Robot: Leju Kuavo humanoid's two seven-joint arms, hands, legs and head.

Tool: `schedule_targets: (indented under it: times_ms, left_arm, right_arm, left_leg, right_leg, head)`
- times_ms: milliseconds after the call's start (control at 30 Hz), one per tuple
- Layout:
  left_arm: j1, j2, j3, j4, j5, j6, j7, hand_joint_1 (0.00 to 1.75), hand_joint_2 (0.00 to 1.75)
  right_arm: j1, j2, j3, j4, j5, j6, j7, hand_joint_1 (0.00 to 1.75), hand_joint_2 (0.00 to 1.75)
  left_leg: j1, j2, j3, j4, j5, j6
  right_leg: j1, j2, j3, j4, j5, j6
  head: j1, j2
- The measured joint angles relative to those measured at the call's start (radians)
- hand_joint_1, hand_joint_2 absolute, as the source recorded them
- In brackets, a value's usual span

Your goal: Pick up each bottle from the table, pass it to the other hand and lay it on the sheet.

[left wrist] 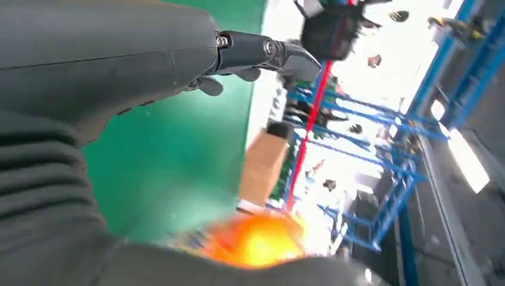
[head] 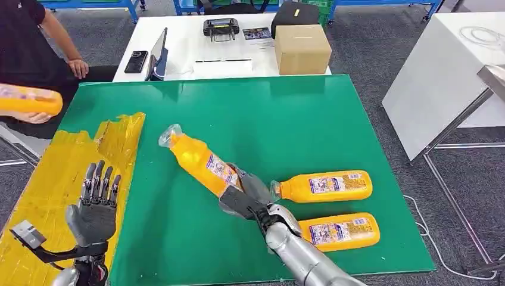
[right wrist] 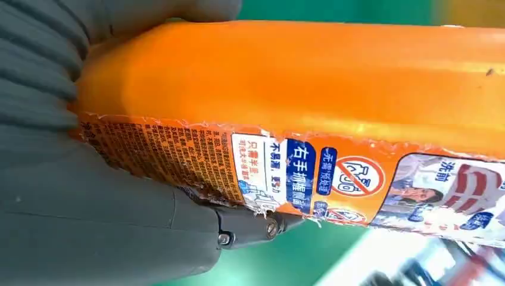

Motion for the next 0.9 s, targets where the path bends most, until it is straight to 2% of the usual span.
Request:
schedule_targets:
  times_ms: [167,333,667,900]
  left_arm:
    - [0.034,-0.023,0.002,-0.007,0.089,-0.036,0.1,0.0,1.75]
    - [0.061,-0.05,-0.021,-0.02,0.101,-0.052,0.12,0.0,1.75]
    - [0.098,-0.062,-0.061,-0.057,0.092,-0.062,0.125,0.0,1.75]
    - [0.127,-0.064,-0.133,-0.122,0.025,-0.055,0.055,0.0,1.75]
  right_arm:
    - [0.102,0.015,-0.057,-0.205,-0.018,0.008,-0.058,1.75,1.75]
    - [0.153,0.029,-0.057,-0.311,-0.019,0.015,-0.066,1.75,1.75]
    - [0.184,0.036,-0.046,-0.375,0.006,0.039,-0.076,1.75,1.75]
    - [0.168,0.043,0.051,-0.358,0.061,0.113,-0.009,1.75,1.75]
  left_leg:
    - [0.0,0.0,-0.005,0.0,0.0,0.0]
    - [0.0,0.0,-0.007,0.0,0.0,0.0]
    - [0.0,0.0,-0.007,0.0,0.0,0.0]
    - [0.0,0.0,-0.008,0.0,0.0,0.0]
  right_leg:
    - [0.0,0.0,-0.006,0.0,0.0,0.0]
    - [0.0,-0.001,-0.007,0.0,0.0,0.0]
    - [0.0,0.0,-0.007,0.0,0.0,0.0]
    - [0.0,-0.001,-0.008,0.0,0.0,0.0]
  head:
    - [0.0,0.0]
    - [0.0,0.0]
    - [0.0,0.0]
    - [0.0,0.0]
